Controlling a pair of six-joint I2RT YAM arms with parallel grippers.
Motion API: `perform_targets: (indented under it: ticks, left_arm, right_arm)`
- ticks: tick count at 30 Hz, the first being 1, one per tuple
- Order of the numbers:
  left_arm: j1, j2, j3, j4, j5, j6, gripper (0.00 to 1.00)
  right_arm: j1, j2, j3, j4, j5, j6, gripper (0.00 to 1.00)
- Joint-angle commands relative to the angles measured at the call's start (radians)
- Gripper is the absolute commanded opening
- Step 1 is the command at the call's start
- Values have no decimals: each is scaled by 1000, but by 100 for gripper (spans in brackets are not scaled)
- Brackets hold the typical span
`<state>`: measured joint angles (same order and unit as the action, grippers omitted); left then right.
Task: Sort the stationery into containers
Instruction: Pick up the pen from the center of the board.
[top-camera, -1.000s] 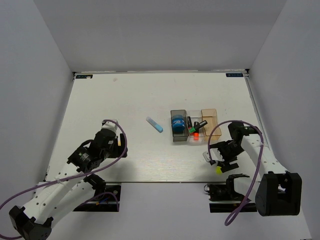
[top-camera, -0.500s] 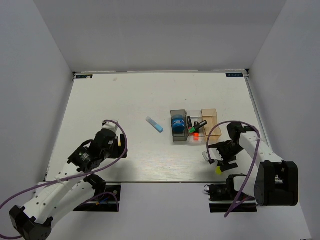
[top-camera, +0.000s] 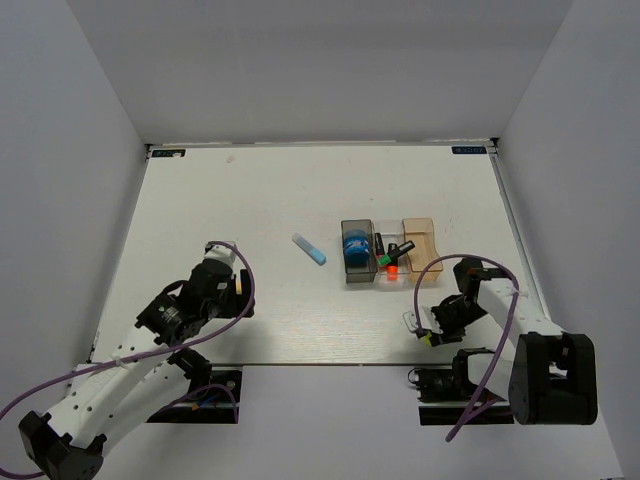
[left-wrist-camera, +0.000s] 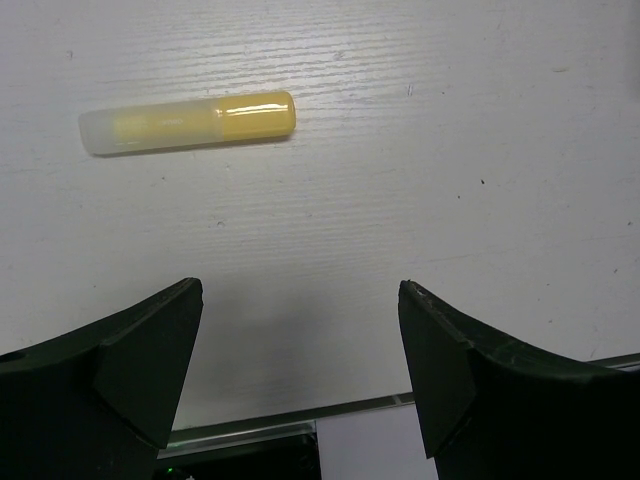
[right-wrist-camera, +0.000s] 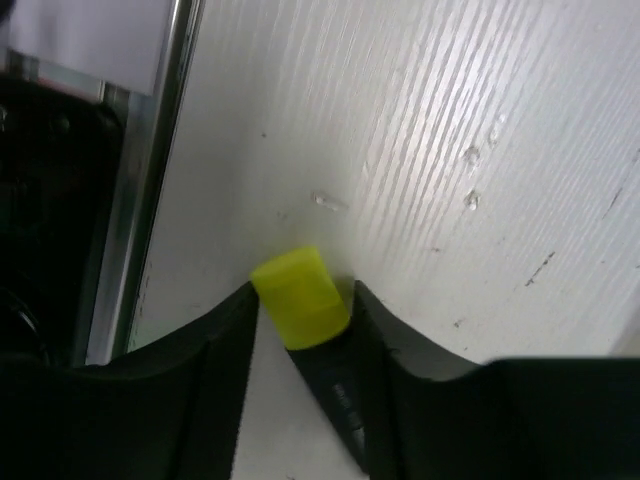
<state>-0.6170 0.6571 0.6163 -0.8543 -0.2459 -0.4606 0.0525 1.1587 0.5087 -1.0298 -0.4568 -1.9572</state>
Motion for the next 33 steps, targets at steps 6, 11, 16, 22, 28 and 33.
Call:
perform_targets:
  ticks: [6,11,16,22,28,33]
  left_arm:
    - [5,-16,-3,-8,-7,-9,89]
    - [5,-8,-1,-8,-13,-12,89]
    - [5,4,5,-6,-12,-12,89]
    - [6,25,13,0,-6,-13,89]
    - [7,56,23,3,7,-16,89]
    - [11,82,33,9,14,-21,89]
  right_arm:
    - [4,-25,-160,292,-33,-688,31]
    - [3,-45,-165,330,-66,-573,22]
    - [14,-85,-121,329,-144,-409,19]
    - [33,-102,-27,385,-175,-108,9]
    - [49,-56,161,399,-272,283,0]
    - [63,-44,310,479,-310,674,0]
